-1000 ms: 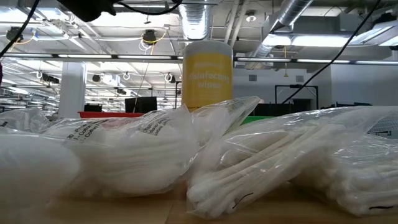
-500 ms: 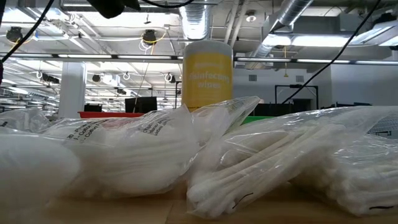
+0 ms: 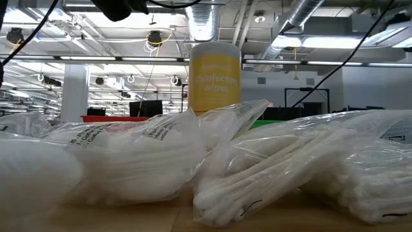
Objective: Pick & Place Travel size toiletries
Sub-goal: Put the black deodorant into the left green bin
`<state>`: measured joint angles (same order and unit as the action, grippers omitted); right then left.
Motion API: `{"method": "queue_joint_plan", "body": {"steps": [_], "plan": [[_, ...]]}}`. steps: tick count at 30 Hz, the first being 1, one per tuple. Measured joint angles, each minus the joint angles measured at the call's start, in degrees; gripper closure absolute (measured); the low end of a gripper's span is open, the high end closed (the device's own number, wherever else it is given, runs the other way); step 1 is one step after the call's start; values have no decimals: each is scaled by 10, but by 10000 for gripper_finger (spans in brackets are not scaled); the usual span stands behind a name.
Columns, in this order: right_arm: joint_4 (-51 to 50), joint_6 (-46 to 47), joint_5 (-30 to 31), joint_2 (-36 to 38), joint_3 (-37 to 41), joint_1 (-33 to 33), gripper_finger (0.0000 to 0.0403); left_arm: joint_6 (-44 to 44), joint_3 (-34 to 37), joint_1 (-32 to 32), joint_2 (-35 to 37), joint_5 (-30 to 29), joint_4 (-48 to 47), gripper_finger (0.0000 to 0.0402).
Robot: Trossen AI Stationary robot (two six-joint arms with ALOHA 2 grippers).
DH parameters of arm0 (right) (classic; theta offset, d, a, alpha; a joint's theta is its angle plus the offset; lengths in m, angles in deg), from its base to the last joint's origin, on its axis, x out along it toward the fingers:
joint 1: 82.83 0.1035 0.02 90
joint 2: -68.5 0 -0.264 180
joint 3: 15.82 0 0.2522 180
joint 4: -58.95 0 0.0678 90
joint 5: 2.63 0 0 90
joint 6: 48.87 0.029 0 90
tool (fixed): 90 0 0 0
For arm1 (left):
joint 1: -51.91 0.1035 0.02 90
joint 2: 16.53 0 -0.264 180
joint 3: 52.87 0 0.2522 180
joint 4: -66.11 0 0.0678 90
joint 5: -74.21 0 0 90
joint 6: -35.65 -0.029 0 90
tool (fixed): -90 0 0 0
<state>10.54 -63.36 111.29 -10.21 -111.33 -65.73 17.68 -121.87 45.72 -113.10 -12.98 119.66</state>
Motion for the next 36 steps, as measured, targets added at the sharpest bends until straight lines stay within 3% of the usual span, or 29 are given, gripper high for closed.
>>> {"method": "queue_joint_plan", "body": {"steps": [7, 21, 36], "plan": [[-10, 6, -4, 0, 0, 0, 191, 8, 0, 0, -1, 7, -5, 203], [-45, 11, -3, -1, 0, -6, 198, 17, 1, 0, -1, 1, -14, 203], [-172, 102, 3, 0, 0, -15, 177, 19, 2, 5, 7, -20, -56, 203]]}}
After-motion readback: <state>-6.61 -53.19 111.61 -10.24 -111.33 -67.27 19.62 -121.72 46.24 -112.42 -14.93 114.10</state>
